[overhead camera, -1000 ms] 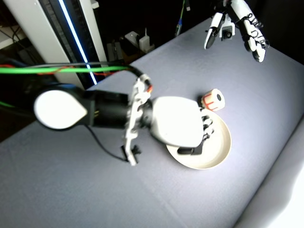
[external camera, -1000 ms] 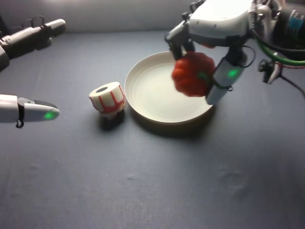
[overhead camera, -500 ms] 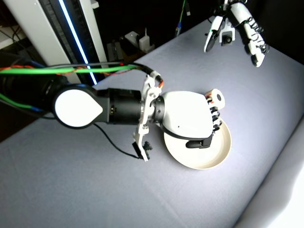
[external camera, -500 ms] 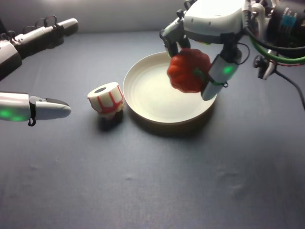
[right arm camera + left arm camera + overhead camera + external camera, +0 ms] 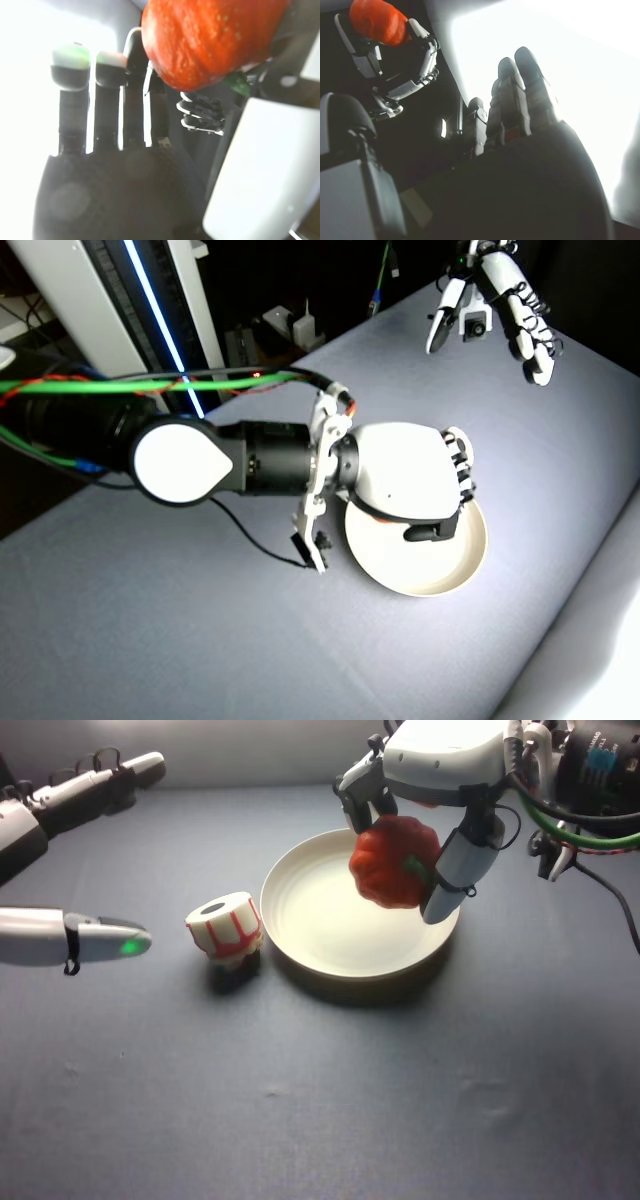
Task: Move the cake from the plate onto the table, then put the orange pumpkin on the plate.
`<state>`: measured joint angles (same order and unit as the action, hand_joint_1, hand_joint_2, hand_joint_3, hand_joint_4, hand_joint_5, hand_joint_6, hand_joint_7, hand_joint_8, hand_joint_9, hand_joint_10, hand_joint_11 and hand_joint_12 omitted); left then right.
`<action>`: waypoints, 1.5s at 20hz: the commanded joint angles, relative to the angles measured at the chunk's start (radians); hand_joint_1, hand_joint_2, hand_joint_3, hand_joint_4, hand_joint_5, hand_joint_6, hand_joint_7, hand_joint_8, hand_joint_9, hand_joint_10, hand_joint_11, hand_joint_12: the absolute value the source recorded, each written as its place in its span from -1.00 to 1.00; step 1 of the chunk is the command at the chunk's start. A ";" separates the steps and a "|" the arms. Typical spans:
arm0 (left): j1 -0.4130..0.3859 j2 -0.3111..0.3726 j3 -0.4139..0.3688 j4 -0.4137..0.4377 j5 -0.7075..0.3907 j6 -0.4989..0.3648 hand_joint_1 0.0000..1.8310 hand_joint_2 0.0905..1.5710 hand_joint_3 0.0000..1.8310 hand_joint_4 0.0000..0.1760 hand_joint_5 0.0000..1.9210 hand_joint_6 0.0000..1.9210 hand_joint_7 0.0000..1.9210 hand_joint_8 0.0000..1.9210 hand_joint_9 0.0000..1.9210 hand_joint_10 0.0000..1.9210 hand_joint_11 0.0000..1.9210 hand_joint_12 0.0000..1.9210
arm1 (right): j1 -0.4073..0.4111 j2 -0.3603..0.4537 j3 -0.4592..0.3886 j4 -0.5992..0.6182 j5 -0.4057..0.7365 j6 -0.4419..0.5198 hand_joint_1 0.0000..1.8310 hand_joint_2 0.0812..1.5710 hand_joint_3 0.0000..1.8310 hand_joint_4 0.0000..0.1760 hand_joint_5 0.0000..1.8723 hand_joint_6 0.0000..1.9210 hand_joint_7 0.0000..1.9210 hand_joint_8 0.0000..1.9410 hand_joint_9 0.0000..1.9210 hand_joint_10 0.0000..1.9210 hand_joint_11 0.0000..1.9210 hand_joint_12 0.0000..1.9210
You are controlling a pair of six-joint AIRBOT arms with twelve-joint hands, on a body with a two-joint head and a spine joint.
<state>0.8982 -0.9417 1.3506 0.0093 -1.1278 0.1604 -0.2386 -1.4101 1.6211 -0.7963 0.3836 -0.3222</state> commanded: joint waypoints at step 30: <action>-0.032 -0.044 0.030 -0.026 -0.146 -0.004 0.01 0.15 -1.00 0.92 -0.82 -1.00 -0.91 -1.00 -0.90 -1.00 -0.95 -0.37 | 0.012 -0.035 0.019 0.116 0.143 0.009 0.59 0.32 -0.72 -1.00 -0.10 0.99 0.04 1.00 0.26 1.00 0.40 1.00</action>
<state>0.8745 -0.9833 1.3731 0.0200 -1.1545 0.1604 -0.2352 -1.4467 1.6379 -0.7177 0.4419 -0.3157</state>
